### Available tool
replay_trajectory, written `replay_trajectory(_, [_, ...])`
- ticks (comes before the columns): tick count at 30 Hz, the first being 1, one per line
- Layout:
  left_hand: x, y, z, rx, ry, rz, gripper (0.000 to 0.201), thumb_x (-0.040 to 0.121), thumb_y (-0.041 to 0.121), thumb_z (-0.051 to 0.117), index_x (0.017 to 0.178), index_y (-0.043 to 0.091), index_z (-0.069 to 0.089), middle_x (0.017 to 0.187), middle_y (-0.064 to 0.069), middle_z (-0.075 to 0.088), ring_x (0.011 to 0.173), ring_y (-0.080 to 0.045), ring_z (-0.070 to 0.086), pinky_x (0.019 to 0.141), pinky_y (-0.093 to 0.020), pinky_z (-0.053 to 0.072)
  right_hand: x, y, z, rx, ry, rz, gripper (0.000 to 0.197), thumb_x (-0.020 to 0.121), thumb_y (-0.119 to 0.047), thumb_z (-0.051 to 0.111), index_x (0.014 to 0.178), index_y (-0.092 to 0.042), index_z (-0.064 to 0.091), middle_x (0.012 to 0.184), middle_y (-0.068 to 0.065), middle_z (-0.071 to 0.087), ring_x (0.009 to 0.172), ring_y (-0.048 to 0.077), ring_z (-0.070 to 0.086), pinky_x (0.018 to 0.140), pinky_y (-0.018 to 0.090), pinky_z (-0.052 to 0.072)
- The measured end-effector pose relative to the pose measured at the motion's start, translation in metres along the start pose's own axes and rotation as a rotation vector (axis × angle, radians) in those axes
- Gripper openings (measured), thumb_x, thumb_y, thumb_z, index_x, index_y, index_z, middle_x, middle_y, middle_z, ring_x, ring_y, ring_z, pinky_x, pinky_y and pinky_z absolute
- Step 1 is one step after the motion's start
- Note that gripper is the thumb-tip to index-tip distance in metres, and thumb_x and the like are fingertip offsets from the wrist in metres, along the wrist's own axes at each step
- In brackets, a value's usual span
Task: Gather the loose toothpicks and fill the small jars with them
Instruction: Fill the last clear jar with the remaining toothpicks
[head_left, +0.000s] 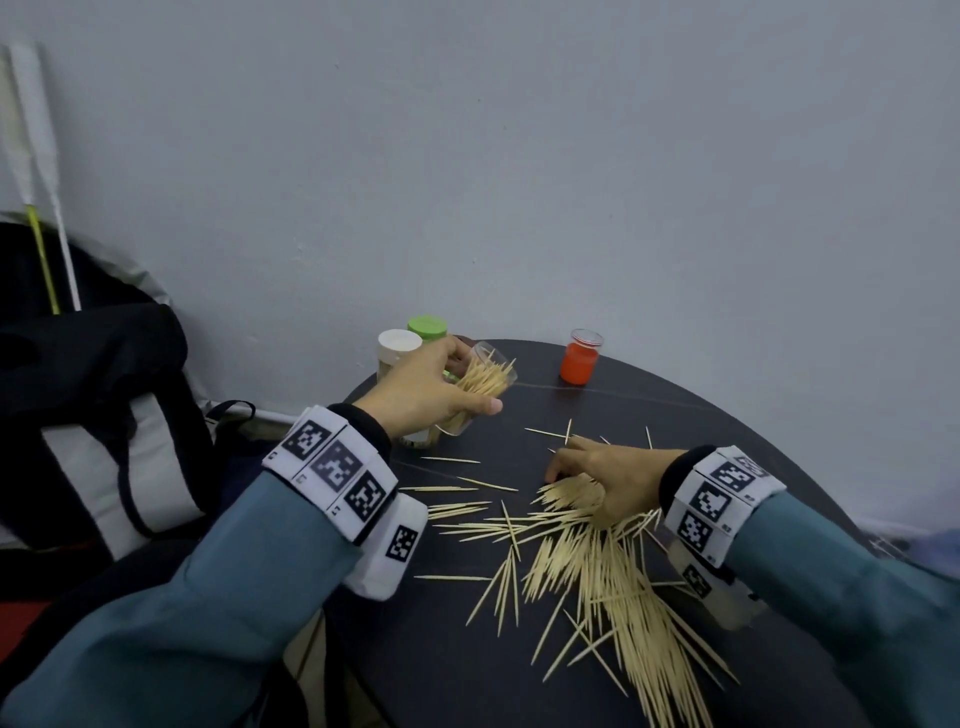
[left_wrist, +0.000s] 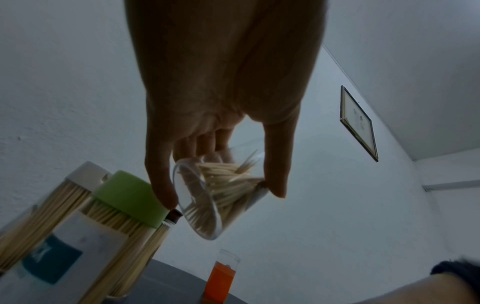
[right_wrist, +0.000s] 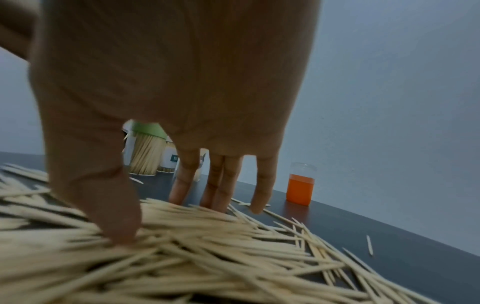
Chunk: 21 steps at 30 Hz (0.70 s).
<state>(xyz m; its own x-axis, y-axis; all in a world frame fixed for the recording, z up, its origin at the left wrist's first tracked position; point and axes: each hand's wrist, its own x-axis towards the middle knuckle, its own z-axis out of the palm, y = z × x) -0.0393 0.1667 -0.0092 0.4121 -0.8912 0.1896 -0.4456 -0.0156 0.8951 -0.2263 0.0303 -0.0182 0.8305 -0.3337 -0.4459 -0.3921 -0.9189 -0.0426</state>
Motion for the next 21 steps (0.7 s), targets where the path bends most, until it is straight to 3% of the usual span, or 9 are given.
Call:
replay_trajectory(3, [0.001,0.001,0.003,0.02,-0.009,0.015,0.039,0.067,0.02,0.083,0.086,0.027,0.049,0.092,0.006,0.057,0.094,-0.016,0.057,0.093,-0.037,0.046,-0.006,0.002,0.005,-0.021,0.025,0.003,0.056,0.077,-0.014,0.069,0.127,-0.017,0.044,0.124,0.004,0.039,0.115,0.021,0.045,0.098,0.036,0.043])
replay_trajectory(8, [0.003,0.003,0.009,0.018,-0.008,0.028,0.038,0.068,0.017,0.082,0.084,0.026,0.049,0.087,0.008,0.058,0.087,-0.013,0.056,0.089,-0.032,0.046,-0.008,0.0,0.009,-0.079,0.077,0.002,0.039,0.086,-0.009,0.06,0.122,-0.011,0.048,0.125,0.006,0.044,0.115,0.019,0.046,0.096,0.027,0.038])
replay_trajectory(13, [0.004,0.005,0.017,0.042,-0.03,0.024,0.038,0.069,0.019,0.083,0.09,0.022,0.051,0.09,0.005,0.06,0.086,-0.011,0.056,0.086,-0.029,0.045,-0.007,-0.002,0.012,-0.134,0.085,0.021,0.031,0.091,-0.011,0.054,0.121,-0.01,0.049,0.126,0.006,0.048,0.119,0.019,0.044,0.099,0.03,0.037])
replay_trajectory(21, [0.011,0.013,0.034,0.04,-0.036,0.035,0.04,0.066,0.019,0.084,0.084,0.026,0.049,0.092,0.003,0.063,0.088,-0.014,0.057,0.09,-0.036,0.046,-0.006,-0.002,0.017,-0.184,0.102,0.05,0.03,0.096,-0.009,0.042,0.126,-0.002,0.042,0.131,0.012,0.046,0.122,0.024,0.044,0.101,0.03,0.034])
